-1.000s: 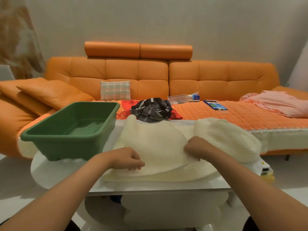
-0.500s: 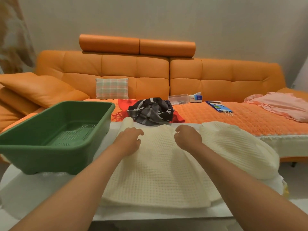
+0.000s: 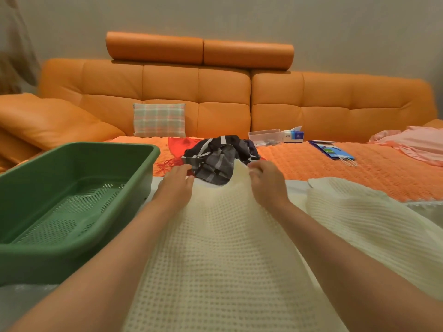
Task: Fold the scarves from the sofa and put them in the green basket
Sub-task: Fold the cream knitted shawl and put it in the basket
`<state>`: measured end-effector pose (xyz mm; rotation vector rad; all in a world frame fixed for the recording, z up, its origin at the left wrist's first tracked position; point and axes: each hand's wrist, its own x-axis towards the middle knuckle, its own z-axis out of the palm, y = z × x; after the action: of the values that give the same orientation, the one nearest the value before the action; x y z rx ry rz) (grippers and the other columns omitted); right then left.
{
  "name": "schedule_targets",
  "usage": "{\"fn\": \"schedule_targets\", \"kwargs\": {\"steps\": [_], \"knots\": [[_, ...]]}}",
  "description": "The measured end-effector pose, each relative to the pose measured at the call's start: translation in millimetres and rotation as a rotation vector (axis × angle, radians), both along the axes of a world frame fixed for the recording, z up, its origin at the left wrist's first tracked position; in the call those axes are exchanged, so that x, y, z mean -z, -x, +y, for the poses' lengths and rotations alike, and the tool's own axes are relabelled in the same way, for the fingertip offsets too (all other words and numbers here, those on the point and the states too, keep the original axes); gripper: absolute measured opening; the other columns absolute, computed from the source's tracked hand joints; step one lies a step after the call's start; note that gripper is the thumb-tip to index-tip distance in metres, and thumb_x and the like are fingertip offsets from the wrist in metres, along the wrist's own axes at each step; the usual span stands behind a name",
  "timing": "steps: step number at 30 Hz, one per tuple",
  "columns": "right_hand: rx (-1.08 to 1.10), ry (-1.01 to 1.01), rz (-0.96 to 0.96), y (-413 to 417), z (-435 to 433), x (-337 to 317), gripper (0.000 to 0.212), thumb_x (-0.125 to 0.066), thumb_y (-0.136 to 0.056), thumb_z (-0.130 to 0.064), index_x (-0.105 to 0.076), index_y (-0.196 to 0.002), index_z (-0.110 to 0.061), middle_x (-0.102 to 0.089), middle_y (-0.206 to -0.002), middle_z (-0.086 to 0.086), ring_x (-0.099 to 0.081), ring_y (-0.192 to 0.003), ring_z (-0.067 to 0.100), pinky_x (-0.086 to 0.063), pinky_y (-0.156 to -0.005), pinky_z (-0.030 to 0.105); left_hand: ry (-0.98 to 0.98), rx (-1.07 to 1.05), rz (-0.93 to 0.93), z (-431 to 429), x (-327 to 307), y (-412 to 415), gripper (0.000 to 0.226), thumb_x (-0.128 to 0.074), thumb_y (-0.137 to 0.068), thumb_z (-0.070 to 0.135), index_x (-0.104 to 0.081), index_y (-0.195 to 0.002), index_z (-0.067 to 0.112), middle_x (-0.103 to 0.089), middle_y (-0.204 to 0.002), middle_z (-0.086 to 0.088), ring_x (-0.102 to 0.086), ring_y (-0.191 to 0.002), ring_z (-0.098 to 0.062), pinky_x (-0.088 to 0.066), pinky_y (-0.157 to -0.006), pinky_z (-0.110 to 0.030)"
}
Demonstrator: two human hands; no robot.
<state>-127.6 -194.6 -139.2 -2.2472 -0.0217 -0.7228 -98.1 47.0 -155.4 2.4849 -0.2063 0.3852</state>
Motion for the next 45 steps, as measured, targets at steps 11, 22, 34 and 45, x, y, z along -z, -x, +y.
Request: {"fn": "schedule_targets", "kwargs": {"steps": [11,22,34,45], "knots": [[0.384,0.411,0.493,30.4,-64.1,25.7,0.057,-0.050,-0.092,-0.012,-0.032,-0.146,-0.016,-0.041,-0.139,0.012,-0.055,-0.111,0.030,-0.049,-0.082,0.039,-0.526,0.171,0.462,2.8,24.2,11.1,0.061,-0.022,-0.103,0.055,-0.002,-0.157,0.035,0.004,-0.166,0.001,0.005,-0.152,-0.022,-0.009,-0.120,-0.056],[-0.125,0.553,0.654,20.6,-29.4,25.0,0.051,-0.032,-0.103,-0.049,-0.045,-0.146,-0.026,-0.037,-0.157,0.004,-0.036,-0.142,0.026,-0.029,-0.115,0.046,-0.637,-0.048,0.300,-21.7,3.0,18.4,0.044,-0.031,-0.099,0.030,-0.044,-0.139,0.019,-0.038,-0.151,-0.009,-0.035,-0.136,-0.031,-0.028,-0.112,-0.050],[0.009,0.548,0.405,31.9,-31.3,31.4,0.053,-0.033,-0.101,-0.054,-0.049,-0.139,-0.020,-0.048,-0.137,0.004,-0.044,-0.126,0.023,-0.038,-0.105,0.041,-0.614,-0.061,0.158,-10.1,23.6,17.0,0.057,-0.033,-0.102,0.047,-0.027,-0.153,0.024,-0.022,-0.162,-0.004,-0.022,-0.147,-0.026,-0.017,-0.117,-0.047],[0.072,0.468,0.696,103.9,4.1,14.8,0.032,-0.049,-0.094,-0.042,-0.062,-0.108,-0.015,-0.065,-0.112,0.002,-0.059,-0.095,0.020,-0.043,-0.073,0.030,-0.405,0.235,0.219,-61.5,9.7,105.1,0.047,-0.037,-0.101,0.049,-0.038,-0.145,0.031,-0.046,-0.144,0.002,-0.041,-0.133,-0.022,-0.033,-0.108,-0.044]]}}
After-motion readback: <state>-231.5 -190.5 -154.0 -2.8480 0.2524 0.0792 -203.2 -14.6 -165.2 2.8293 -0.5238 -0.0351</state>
